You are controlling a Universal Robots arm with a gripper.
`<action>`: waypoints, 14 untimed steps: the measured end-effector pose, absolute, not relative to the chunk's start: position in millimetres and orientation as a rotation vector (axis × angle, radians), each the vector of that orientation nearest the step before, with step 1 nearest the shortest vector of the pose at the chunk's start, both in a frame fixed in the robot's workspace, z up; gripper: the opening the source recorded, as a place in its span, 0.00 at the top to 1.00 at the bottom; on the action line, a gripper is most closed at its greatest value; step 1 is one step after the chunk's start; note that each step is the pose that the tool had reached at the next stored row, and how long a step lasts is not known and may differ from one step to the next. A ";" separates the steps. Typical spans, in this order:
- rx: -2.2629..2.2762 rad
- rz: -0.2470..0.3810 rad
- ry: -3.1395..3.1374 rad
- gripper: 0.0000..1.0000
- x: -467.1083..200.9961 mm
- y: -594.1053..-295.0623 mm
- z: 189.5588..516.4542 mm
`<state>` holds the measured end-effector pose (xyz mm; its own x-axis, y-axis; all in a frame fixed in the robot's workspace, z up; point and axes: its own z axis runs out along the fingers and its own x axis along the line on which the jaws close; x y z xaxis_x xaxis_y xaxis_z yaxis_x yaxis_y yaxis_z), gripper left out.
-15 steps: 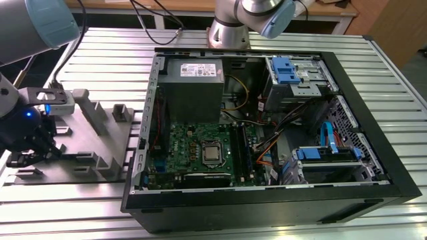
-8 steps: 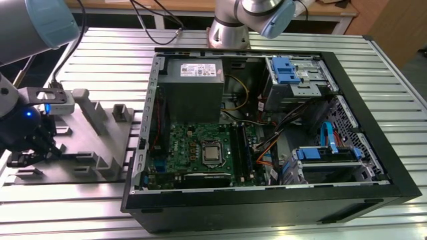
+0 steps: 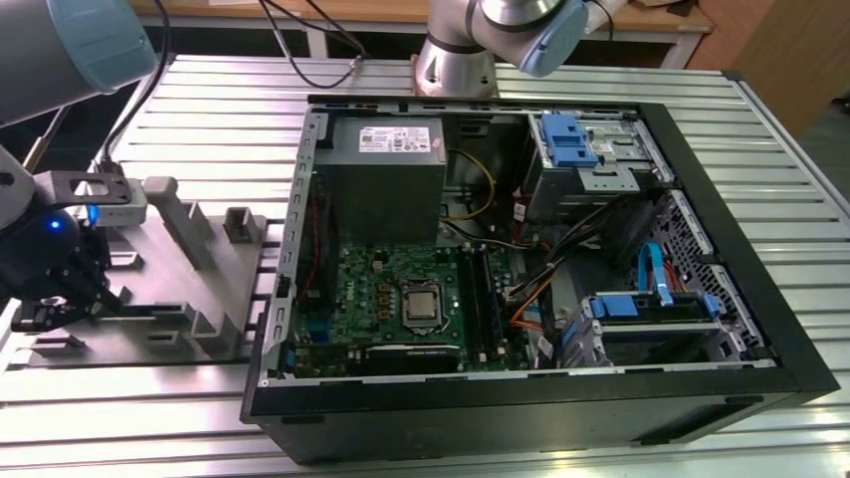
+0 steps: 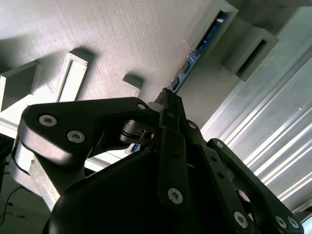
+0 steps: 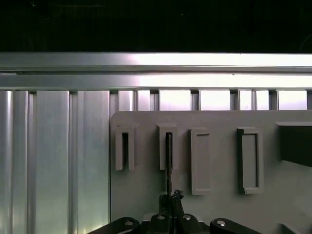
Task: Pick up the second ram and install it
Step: 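Pick up the second ram and move it above second insertion slot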
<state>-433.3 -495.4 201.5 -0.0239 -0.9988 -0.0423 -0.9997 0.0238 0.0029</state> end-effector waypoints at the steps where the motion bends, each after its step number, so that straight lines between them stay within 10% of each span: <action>1: -2.175 0.049 2.227 0.89 -433.3 -495.4 201.6; 14: -2.175 0.049 2.227 0.89 -433.3 -495.4 209.1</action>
<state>-433.3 -495.4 209.1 -0.0240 -0.9988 -0.0424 -0.9997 0.0239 0.0029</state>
